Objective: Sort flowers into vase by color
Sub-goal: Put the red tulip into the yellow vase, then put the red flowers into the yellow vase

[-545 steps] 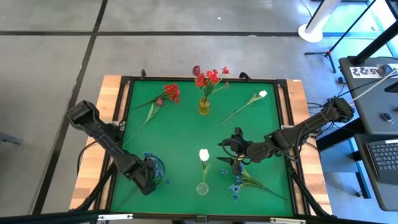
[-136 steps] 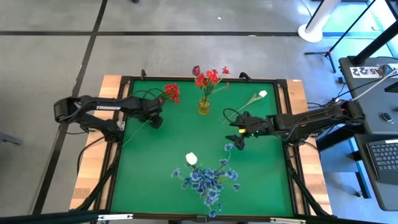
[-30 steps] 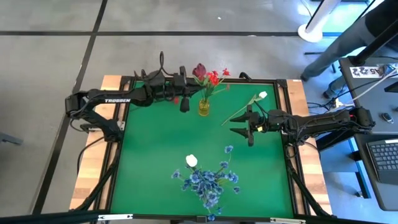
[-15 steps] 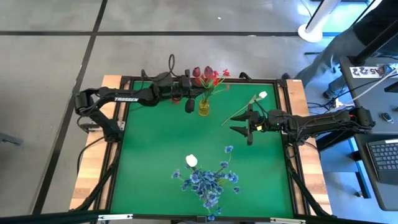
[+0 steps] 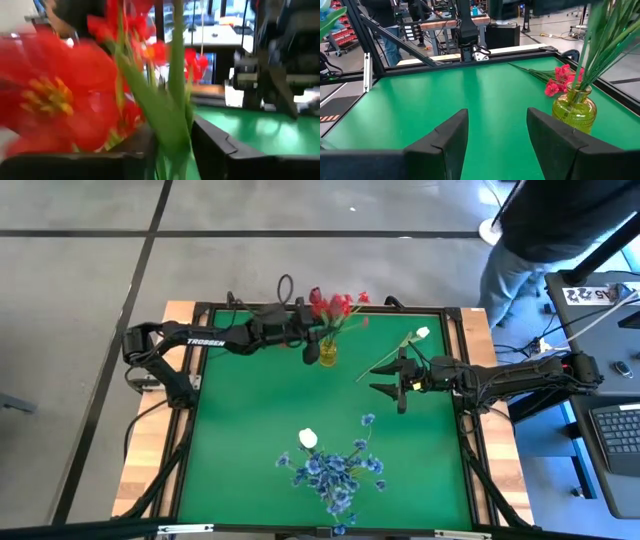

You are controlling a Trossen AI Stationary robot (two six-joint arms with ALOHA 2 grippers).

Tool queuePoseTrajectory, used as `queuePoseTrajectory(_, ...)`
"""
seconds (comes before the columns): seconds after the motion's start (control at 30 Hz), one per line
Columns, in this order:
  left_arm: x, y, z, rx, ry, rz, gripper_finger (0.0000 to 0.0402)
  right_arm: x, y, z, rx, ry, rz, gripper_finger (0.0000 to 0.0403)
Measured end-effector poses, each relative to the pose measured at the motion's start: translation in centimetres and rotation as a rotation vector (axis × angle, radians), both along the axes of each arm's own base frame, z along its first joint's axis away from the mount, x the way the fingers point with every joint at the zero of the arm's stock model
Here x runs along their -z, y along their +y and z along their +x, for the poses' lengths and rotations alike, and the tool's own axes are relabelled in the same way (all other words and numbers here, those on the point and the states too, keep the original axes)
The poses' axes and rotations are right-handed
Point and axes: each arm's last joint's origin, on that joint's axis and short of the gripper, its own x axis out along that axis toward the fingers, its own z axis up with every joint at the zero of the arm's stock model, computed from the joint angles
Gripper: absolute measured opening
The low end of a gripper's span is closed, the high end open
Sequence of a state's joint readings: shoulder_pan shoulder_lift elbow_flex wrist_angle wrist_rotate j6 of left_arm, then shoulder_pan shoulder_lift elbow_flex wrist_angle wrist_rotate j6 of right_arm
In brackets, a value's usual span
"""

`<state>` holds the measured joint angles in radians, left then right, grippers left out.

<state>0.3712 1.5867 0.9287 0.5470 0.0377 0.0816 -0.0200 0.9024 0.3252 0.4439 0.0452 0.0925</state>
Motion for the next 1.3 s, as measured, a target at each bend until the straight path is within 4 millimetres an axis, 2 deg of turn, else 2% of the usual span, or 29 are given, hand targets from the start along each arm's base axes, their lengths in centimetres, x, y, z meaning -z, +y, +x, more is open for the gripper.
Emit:
queuePoseTrajectory(0.23,0.7,-0.9,0.2,-0.012,0.074,-0.022,0.0179,0.0,0.0,0.0,0.014,0.0,-0.002,0.0199)
queuePoseTrajectory(0.4,-0.3,-1.7,-0.8,-0.034,0.119,-0.023,0.0221,0.1,-0.1,0.0,0.017,0.007,-0.002,0.0199)
queuePoseTrajectory(0.6,-2.4,-3.3,-3.0,-0.064,0.193,-0.028,0.0242,0.2,-0.1,0.0,0.038,0.017,-0.006,0.0199)
queuePoseTrajectory(0.77,-3.2,-4.5,-5.5,-0.174,0.337,-0.023,0.0241,0.3,-0.1,0.0,0.045,0.027,-0.006,0.0199)
queuePoseTrajectory(0.97,-1.7,-2.6,-7.5,-0.34,0.496,-0.137,0.024,0.3,-0.2,0.0,0.049,0.028,-0.012,0.0199)
queuePoseTrajectory(1.3,2.4,1.6,-10.3,-0.411,0.514,-0.323,0.0239,0.8,-0.1,0.2,0.043,0.069,-0.001,0.0199)
